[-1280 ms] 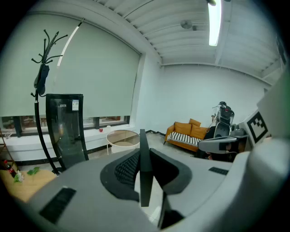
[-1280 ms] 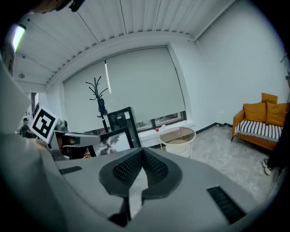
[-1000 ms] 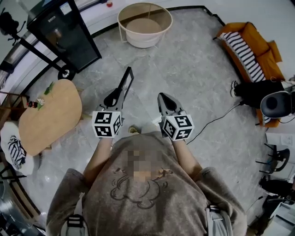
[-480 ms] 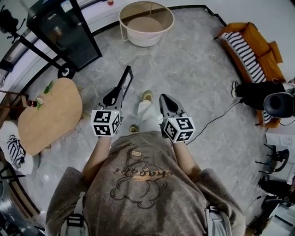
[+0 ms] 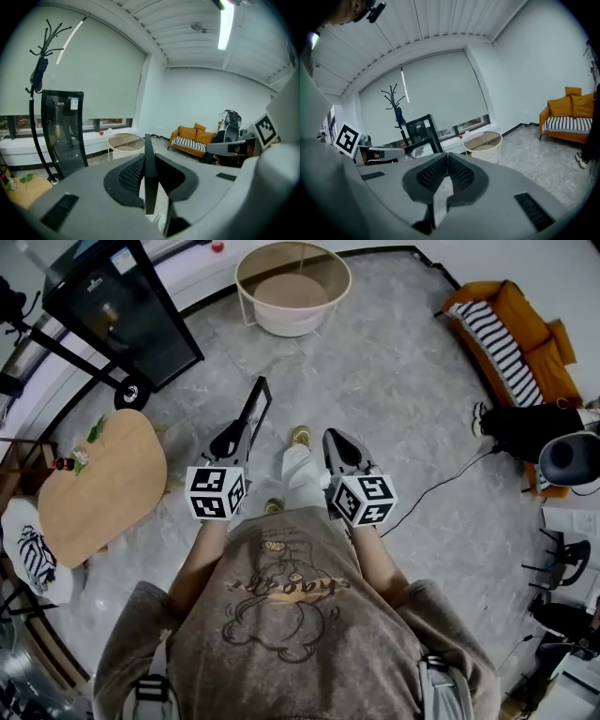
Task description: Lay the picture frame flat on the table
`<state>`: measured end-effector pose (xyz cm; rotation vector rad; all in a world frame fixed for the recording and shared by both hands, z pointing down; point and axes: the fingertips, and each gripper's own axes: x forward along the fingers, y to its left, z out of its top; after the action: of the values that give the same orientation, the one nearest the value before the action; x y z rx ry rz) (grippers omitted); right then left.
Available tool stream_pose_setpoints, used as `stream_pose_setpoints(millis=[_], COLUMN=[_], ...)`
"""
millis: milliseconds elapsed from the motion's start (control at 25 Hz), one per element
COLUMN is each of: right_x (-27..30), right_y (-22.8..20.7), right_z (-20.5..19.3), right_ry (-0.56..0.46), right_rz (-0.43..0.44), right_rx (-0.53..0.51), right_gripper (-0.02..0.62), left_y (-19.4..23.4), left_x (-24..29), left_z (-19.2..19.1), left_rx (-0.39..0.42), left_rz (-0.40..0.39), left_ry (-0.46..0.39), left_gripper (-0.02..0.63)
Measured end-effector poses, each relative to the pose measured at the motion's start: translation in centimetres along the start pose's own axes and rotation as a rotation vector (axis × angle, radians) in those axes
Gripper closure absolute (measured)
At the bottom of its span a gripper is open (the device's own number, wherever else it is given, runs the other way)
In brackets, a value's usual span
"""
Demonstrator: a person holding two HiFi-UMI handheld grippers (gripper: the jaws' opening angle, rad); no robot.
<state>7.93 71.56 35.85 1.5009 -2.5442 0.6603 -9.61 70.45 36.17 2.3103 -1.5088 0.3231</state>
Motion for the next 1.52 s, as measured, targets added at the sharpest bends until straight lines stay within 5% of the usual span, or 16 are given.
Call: stream_pose_setpoints(millis=[720, 1520], right_x=[8.9, 17.8], right_y=[-3.0, -10.1], right_z=[2.6, 9.9], right_ry=[0.031, 0.049], right_rz=[0.021, 0.055], right_rx=[0.025, 0.041], right_gripper=[0.575, 0.575], left_y=[4.9, 6.9], left_x=[7.5, 18.4], left_z=[2.9, 9.6], left_rx=[-0.021, -0.036], left_rz=[0.008, 0.019], left_ry=[0.025, 0.056], left_gripper=[0.525, 0.525])
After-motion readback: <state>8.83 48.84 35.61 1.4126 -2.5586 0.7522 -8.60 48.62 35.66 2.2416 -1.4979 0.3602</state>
